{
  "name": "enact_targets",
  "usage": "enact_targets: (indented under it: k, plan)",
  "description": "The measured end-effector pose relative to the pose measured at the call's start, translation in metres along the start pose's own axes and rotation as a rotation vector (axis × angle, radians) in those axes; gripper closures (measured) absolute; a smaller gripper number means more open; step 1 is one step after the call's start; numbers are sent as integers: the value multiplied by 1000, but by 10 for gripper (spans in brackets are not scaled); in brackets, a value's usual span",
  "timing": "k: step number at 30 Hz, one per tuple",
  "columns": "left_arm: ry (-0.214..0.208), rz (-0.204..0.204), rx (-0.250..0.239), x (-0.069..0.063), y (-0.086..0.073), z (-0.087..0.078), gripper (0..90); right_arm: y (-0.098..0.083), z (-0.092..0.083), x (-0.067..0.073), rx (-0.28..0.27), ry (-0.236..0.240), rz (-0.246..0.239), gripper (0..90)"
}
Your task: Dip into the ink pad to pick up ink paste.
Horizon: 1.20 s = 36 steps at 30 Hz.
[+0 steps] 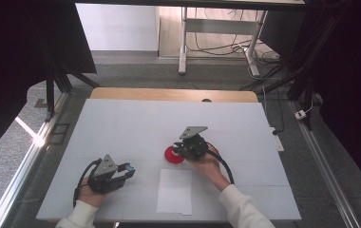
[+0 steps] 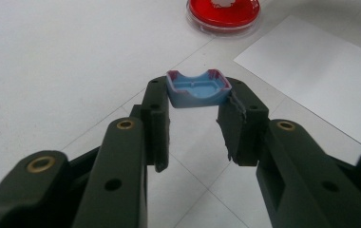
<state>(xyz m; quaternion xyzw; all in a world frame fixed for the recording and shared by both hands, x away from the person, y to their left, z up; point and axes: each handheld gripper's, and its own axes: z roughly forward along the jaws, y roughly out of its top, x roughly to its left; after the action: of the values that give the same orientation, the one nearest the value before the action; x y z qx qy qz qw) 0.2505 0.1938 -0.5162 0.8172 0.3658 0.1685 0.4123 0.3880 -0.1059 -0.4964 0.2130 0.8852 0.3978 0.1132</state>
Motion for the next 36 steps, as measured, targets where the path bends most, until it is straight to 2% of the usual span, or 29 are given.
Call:
enact_targets:
  k: [15, 26, 31, 36]
  plan:
    - [-3, 1, -2, 0, 0, 0, 646, 2, -5, 3, -22, -23, -25, 752]
    - [-3, -1, -4, 1, 0, 0, 646, 8, -20, 2, -86, -21, -11, 751]
    - [-3, -2, -4, 1, 0, 0, 646, 13, -29, 2, -123, -11, -12, 751]
    - [-2, -2, -5, 1, 0, 0, 646, 16, -33, 4, -134, 13, -17, 752]
